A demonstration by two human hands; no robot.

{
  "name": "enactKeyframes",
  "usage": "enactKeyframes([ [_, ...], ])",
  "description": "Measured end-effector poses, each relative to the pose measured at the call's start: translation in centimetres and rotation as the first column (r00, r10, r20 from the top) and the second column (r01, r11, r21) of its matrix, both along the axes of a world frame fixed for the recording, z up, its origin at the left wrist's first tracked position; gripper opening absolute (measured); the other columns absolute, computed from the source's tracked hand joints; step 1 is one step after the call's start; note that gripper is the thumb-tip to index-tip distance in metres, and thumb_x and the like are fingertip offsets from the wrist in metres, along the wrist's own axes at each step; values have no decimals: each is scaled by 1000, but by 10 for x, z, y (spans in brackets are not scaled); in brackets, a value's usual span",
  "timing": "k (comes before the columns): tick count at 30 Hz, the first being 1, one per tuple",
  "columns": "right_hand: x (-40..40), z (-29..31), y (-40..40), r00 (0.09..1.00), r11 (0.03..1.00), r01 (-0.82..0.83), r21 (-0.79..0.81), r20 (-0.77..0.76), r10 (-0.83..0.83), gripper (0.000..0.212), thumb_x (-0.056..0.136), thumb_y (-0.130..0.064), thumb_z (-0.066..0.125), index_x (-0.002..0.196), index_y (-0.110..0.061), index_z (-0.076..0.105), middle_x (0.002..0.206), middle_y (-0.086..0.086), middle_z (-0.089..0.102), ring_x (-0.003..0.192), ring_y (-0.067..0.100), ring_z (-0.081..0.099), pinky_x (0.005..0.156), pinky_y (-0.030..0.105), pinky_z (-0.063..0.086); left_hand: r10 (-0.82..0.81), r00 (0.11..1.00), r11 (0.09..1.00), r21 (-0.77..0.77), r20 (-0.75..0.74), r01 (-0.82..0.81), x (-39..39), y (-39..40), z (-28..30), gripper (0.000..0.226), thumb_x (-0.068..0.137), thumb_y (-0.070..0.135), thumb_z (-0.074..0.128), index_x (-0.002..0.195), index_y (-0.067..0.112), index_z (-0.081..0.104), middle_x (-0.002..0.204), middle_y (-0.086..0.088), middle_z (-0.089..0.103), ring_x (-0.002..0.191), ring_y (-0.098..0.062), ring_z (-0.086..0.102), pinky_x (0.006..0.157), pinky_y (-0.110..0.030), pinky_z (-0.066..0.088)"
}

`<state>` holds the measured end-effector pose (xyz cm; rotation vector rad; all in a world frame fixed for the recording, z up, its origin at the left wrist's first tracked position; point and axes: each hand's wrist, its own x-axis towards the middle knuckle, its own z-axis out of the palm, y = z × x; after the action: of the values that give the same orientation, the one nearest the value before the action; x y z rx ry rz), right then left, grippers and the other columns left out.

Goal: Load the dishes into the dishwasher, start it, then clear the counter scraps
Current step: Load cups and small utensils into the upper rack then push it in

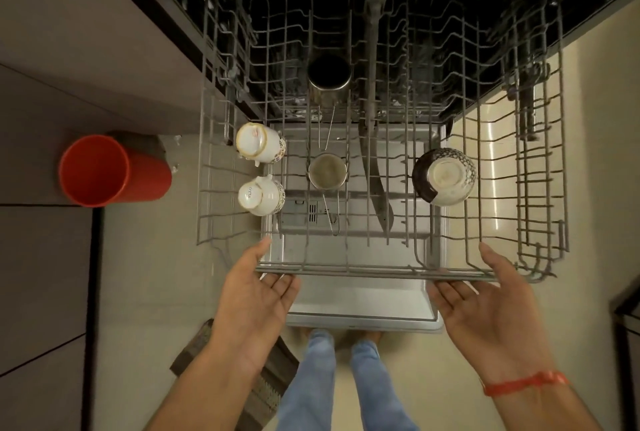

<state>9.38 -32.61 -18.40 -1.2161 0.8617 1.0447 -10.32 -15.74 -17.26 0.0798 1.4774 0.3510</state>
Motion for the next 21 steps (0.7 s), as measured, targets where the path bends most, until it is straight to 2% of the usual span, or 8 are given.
enactKeyframes([
  [2,3,0,5,1000,1000,4,17,7,-4,67,76,-38,76,139,-22,55,119,8,62,135,27,51,107,39,44,-30,999,999,24,24,29,2,5,-1,31,86,31,68,114,19,65,112,-12,66,108,-27,60,113,-45,43],
  [4,7,0,13,1000,999,0,39,16,0,54,85,-38,70,136,-23,57,119,6,63,135,25,52,108,37,44,-50,997,997,53,54,47,5,12,-2,48,80,32,70,125,17,62,114,-11,66,110,-26,60,114,-44,42],
  [6,15,-1,22,999,998,-19,60,35,17,54,87,-38,69,138,-24,56,118,5,65,132,24,55,108,37,43,-55,995,996,68,81,50,10,21,-3,57,83,31,69,136,12,58,119,-12,67,118,-28,62,115,-44,42],
  [7,20,-1,27,999,998,-26,65,44,23,56,88,-38,68,140,-24,55,116,5,65,129,23,58,108,37,43,-58,994,996,74,93,51,15,27,-3,54,86,30,67,136,12,58,121,-13,68,122,-28,62,115,-44,42],
  [10,38,-4,42,997,996,-45,80,66,40,60,88,-36,67,144,-24,50,115,6,65,121,23,61,107,36,43,-78,992,993,95,97,69,30,43,-1,27,93,28,63,114,12,57,117,-16,66,118,-29,62,113,-43,43],
  [12,49,-5,52,995,992,-72,99,78,64,59,89,-36,66,144,-23,49,120,5,66,124,24,61,109,37,42,-89,993,992,102,84,80,41,55,1,25,95,27,62,109,12,49,113,-18,61,114,-29,61,111,-42,45],
  [17,73,-7,76,987,979,-127,158,122,108,53,89,-33,64,140,-21,53,133,9,64,122,26,63,113,42,38,-156,975,978,166,157,129,54,84,-4,59,89,30,66,140,8,44,137,-20,57,124,-31,61,105,-42,51],
  [21,96,-11,96,976,975,-161,152,169,135,51,88,-29,61,138,-18,53,143,13,56,130,29,57,114,43,36,-281,947,942,234,158,241,70,108,-4,54,93,24,59,143,9,48,132,-16,61,123,-29,60,109,-44,48],
])
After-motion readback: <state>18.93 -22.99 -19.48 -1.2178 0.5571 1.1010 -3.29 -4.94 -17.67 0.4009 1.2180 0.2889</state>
